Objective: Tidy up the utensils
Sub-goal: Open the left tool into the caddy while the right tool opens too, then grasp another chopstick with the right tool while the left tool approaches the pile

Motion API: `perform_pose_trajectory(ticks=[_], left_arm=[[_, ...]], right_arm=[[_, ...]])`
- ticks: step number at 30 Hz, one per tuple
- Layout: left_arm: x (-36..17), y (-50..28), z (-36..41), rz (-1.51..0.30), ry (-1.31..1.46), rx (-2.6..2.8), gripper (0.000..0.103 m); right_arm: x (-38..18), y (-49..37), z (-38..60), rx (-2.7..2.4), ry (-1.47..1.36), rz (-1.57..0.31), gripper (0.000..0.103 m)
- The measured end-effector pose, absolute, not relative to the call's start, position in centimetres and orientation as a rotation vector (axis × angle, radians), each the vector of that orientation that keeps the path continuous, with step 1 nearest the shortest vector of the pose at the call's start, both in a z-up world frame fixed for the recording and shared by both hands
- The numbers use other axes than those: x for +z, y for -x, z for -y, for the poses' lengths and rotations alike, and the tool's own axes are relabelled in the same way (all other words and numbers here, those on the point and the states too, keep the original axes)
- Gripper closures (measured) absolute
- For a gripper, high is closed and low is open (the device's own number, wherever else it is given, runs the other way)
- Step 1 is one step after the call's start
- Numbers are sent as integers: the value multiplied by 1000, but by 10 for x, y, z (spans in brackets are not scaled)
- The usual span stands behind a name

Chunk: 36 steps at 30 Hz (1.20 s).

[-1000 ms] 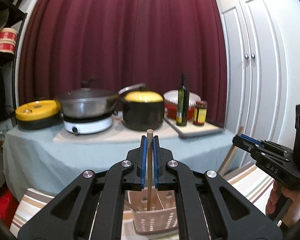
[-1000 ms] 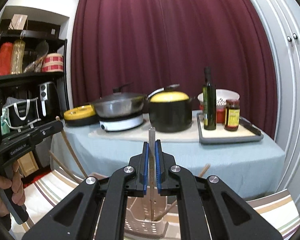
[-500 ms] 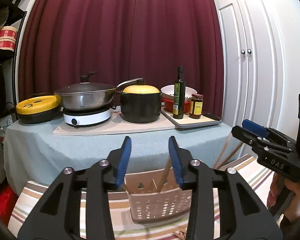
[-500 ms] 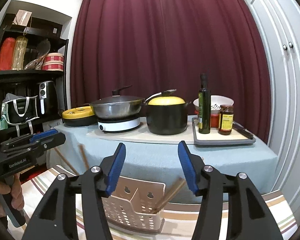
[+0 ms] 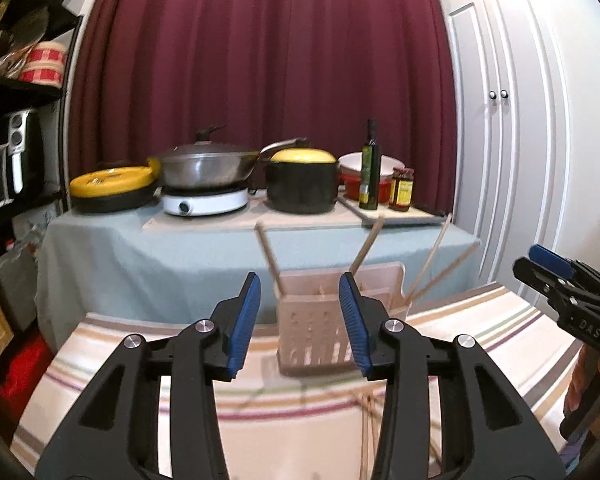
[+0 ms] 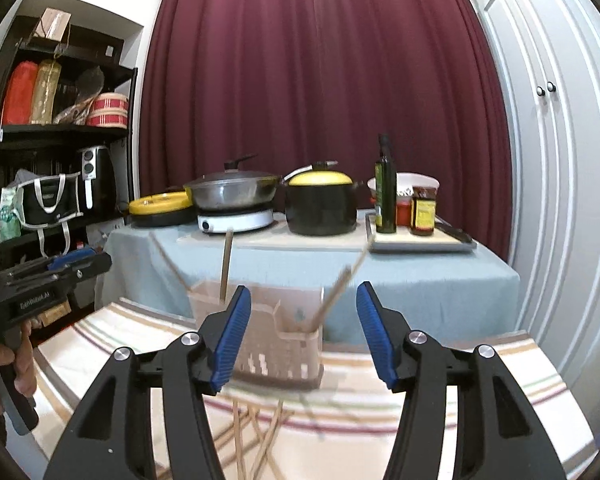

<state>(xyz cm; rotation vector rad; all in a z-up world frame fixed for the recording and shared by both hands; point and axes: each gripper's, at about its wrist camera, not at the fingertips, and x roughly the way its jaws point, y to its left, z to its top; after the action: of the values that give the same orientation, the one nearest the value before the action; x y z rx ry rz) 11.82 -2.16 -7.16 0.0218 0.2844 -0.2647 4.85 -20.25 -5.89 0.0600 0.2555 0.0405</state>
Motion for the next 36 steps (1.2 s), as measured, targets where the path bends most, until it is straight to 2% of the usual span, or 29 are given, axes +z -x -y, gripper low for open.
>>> perform_pose_trajectory(ticks=[15, 30, 36], left_arm=[[-138, -59, 1, -393, -34, -179, 63], [-204, -31, -9, -518, -31, -158, 63], [-214, -27, -6, -540, -28, -164, 63]], right_arm=[[-143, 11, 169, 46, -56, -392, 49], [-207, 21, 135, 140, -44, -572, 72], [-219, 20, 138, 130, -71, -629, 85]])
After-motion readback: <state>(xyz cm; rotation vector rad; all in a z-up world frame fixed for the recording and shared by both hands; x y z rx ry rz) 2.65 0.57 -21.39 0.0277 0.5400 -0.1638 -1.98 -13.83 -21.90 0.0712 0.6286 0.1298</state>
